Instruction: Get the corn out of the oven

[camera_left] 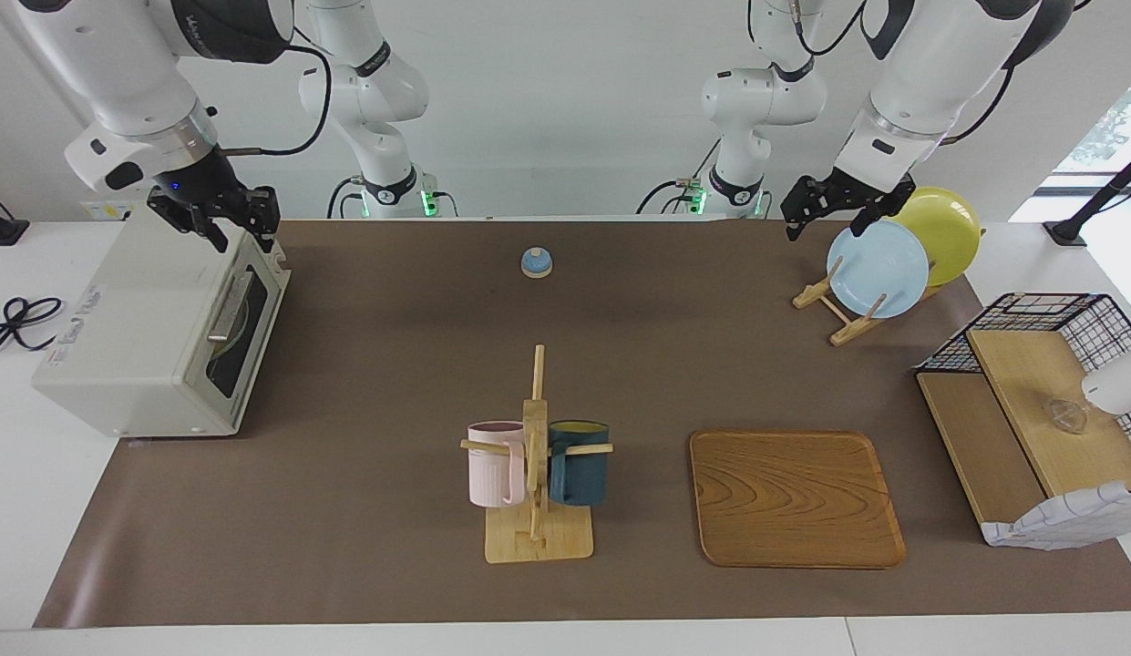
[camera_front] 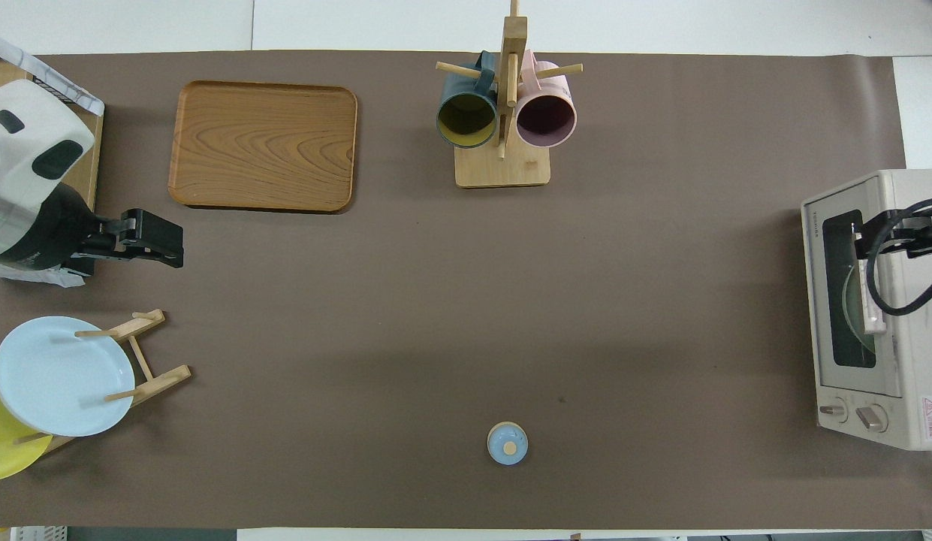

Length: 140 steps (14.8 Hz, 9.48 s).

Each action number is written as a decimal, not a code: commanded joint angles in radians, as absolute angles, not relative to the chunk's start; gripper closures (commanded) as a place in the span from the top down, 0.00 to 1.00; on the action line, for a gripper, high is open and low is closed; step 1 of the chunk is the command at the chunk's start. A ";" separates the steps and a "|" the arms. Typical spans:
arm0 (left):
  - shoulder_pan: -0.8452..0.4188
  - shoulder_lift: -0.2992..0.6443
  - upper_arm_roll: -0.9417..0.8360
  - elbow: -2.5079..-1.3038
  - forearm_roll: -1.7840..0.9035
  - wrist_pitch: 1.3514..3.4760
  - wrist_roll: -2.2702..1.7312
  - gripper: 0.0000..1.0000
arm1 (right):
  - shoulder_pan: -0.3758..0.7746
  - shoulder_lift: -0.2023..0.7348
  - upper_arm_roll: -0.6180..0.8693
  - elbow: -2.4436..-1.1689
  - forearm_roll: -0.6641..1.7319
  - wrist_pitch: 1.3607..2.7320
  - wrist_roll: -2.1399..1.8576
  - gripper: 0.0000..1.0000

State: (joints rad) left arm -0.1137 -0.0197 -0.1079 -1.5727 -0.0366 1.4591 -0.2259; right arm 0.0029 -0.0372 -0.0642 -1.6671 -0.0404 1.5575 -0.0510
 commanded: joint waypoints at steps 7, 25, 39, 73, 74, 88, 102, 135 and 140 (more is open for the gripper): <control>-0.115 -0.049 -0.104 -1.603 -0.023 1.466 -0.224 1.00 | -0.066 -0.138 -0.061 -1.988 -0.138 1.772 0.053 0.00; -0.115 -0.049 -0.104 -1.603 -0.023 1.466 -0.224 1.00 | -0.087 -0.080 -0.058 -2.059 -0.275 1.861 -0.035 0.00; -0.115 -0.049 -0.104 -1.603 -0.023 1.466 -0.224 1.00 | -0.029 0.024 -0.055 -2.123 -0.120 2.088 -0.091 0.00; -0.115 -0.049 -0.104 -1.603 -0.023 1.466 -0.224 1.00 | 0.062 0.023 -0.060 -2.137 -0.227 1.959 0.124 0.66; -0.115 -0.049 -0.104 -1.603 -0.023 1.466 -0.224 1.00 | 0.049 0.018 -0.060 -2.157 -0.227 1.989 0.120 0.65; -0.115 -0.049 -0.104 -1.603 -0.023 1.466 -0.224 1.00 | 0.133 0.005 -0.040 -2.179 -0.322 2.037 0.028 0.00; -0.115 -0.049 -0.104 -1.605 -0.023 1.465 -0.224 1.00 | 0.673 0.509 -0.017 -1.492 -0.042 1.779 0.819 0.00; -0.308 0.118 -0.109 -1.687 -0.115 1.761 -0.757 1.00 | 0.275 0.261 -0.009 -1.951 -0.261 1.839 0.461 0.00; -0.477 0.230 -0.110 -1.700 -0.117 1.951 -1.130 1.00 | 0.236 0.236 -0.009 -2.051 -0.311 1.911 0.428 0.00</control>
